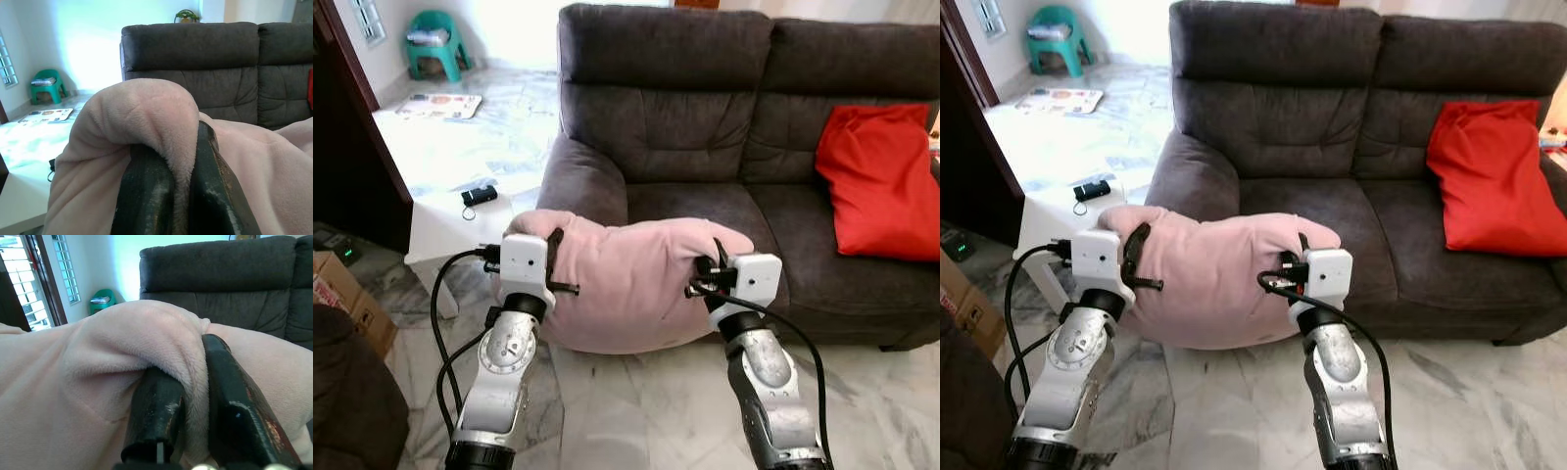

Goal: Move the pillow to the sofa from floor

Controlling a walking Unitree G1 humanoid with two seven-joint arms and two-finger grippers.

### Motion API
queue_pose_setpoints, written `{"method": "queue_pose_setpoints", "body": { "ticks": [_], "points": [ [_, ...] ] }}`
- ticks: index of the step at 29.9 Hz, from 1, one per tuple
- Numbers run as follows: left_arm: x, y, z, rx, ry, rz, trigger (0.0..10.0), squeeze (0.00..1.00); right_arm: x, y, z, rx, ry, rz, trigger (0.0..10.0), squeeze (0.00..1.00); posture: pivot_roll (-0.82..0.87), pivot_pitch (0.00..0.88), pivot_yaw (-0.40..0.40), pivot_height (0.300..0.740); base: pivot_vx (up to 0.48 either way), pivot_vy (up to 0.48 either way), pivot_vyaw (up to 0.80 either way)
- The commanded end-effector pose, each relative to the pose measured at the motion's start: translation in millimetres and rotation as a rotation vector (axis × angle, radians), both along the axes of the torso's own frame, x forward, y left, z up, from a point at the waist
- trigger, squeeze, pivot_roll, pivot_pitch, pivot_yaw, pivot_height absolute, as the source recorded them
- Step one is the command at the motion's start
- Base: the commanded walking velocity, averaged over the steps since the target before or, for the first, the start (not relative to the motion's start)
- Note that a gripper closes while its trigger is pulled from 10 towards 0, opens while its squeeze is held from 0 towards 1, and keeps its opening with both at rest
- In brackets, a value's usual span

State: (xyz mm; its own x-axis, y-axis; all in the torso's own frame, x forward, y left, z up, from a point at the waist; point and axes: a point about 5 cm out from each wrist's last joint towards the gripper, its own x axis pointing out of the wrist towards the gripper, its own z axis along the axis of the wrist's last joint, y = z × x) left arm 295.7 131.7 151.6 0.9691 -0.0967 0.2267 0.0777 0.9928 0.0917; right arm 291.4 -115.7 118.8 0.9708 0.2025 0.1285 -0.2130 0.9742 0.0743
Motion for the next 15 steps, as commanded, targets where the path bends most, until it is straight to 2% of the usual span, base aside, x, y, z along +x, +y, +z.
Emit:
{"method": "queue_pose_setpoints", "body": {
  "ticks": [1,6,8,9,15],
  "points": [
    [0.2,-15.0,13.0,-0.003,-0.055,-0.077,10.0,0.00,4.2,8.7,20.2,0.006,-0.099,0.039,10.0,0.00,0.00,0.000,-0.032,0.740,0.000,0.000,0.00],
    [0.0,-17.0,13.7,0.011,-0.059,-0.091,10.0,0.00,7.4,0.0,20.4,0.000,-0.094,0.004,10.0,0.00,0.00,0.000,-0.029,0.740,0.000,0.000,0.00],
    [-0.3,-17.0,13.5,0.011,-0.059,-0.092,10.0,0.00,8.0,-2.2,20.4,-0.003,-0.094,-0.005,10.0,0.00,0.00,0.000,-0.030,0.740,0.000,0.000,-0.80],
    [-0.3,-16.8,13.6,0.011,-0.060,-0.091,10.0,0.00,8.1,-2.7,20.9,-0.005,-0.097,-0.005,10.0,0.00,0.00,0.000,-0.029,0.740,0.000,0.000,-0.80],
    [0.3,-14.0,15.7,0.009,-0.068,-0.076,10.0,0.00,5.7,2.2,22.8,-0.004,-0.115,0.016,10.0,0.00,0.00,0.000,-0.029,0.740,0.000,0.000,0.00]
  ]
}}
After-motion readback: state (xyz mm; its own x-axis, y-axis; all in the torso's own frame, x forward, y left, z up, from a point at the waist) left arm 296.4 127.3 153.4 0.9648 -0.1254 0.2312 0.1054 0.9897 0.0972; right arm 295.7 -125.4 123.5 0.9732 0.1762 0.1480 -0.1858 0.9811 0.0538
